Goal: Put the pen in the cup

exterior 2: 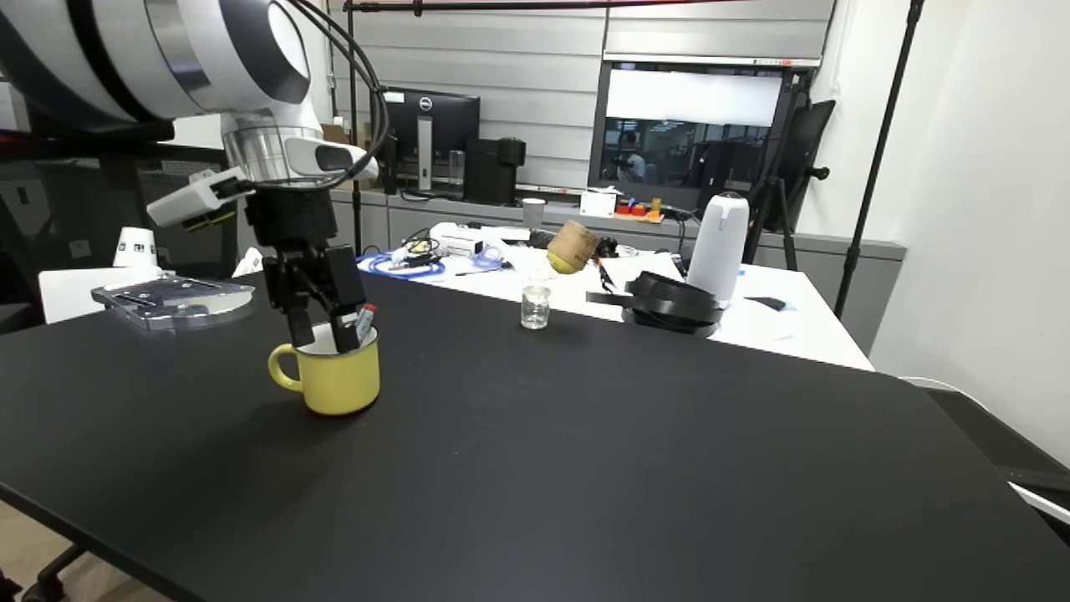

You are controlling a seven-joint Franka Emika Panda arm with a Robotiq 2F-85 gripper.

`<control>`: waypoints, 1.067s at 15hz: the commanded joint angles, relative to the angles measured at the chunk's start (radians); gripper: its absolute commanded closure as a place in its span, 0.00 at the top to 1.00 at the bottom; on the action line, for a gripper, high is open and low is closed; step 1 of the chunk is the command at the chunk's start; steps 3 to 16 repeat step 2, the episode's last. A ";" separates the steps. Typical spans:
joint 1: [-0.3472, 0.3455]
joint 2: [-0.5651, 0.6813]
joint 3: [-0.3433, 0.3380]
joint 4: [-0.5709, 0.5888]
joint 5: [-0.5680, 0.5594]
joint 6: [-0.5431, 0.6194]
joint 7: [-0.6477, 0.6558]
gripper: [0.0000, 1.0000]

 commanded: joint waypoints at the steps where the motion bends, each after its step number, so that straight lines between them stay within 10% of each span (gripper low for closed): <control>1: -0.021 -0.041 0.001 0.077 0.217 -0.271 -0.279 1.00; 16: -0.027 -0.050 -0.007 0.098 0.237 -0.339 -0.344 1.00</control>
